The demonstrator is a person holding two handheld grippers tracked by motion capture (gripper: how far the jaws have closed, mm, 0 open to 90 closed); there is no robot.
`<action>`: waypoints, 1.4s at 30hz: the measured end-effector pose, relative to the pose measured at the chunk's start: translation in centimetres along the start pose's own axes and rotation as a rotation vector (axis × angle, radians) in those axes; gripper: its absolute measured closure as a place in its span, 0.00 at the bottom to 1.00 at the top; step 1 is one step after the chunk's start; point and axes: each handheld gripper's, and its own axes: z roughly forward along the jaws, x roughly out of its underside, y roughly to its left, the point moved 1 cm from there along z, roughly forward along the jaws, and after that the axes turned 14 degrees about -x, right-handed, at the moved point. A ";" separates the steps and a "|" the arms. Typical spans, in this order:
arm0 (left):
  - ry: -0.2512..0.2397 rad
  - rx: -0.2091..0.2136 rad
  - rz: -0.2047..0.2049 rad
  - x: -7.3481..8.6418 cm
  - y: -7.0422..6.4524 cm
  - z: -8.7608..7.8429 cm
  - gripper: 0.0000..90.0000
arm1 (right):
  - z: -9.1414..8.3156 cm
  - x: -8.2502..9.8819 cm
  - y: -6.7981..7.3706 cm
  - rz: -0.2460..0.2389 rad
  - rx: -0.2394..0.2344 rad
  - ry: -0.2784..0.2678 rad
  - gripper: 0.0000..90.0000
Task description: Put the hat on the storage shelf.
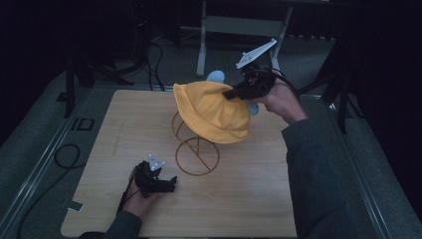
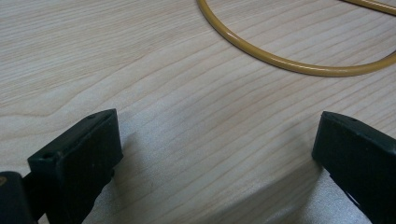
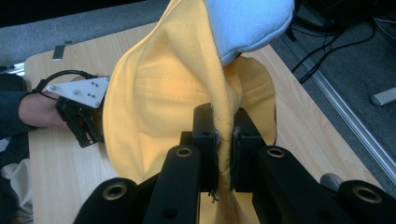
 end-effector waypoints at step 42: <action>-0.002 0.004 0.006 0.0 -0.1 0.0 0.02 | 6.6 -6.0 2.8 -0.086 0.009 0.134 0.60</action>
